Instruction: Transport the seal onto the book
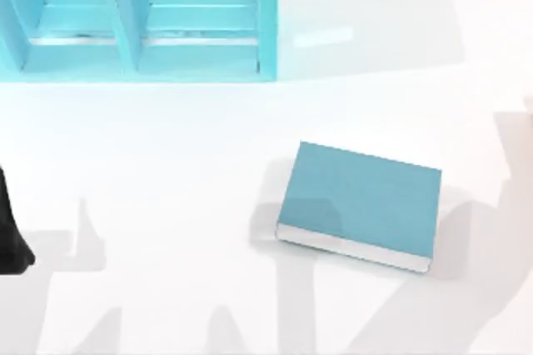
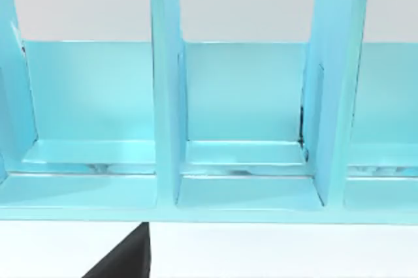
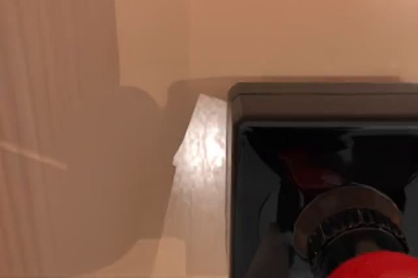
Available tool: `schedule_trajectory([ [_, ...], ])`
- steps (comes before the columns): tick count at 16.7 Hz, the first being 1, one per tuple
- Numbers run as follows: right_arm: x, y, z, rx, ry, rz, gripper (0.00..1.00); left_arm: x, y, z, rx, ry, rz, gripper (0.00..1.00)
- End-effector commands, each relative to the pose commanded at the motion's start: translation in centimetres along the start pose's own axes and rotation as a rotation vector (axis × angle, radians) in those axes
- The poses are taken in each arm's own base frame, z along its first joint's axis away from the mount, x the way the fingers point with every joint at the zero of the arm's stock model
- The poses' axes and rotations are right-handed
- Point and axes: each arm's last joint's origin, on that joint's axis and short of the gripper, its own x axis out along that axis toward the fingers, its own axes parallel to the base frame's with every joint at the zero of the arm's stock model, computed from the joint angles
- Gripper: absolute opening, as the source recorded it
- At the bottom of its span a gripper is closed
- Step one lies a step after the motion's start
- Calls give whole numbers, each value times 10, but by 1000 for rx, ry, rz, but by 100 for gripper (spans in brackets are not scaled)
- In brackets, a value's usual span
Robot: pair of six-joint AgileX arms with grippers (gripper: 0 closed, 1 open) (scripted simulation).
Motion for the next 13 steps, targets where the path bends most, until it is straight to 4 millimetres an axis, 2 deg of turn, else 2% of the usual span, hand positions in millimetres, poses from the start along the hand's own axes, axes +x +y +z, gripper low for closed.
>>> schedule_trajectory([
  [4, -1, 1, 0, 1, -2, -1, 0, 0, 0, 0, 0, 0, 0, 100],
  [6, -13, 10, 7, 4, -8, -4, 0, 0, 0, 0, 0, 0, 0, 100],
  [8, -36, 31, 15, 5, -15, -6, 0, 0, 0, 0, 0, 0, 0, 100],
  [10, -64, 61, 20, 4, 0, 0, 0, 0, 0, 0, 0, 0, 0, 100],
  [13, -109, 111, 14, 2, 28, 4, 0, 0, 0, 0, 0, 0, 0, 100],
])
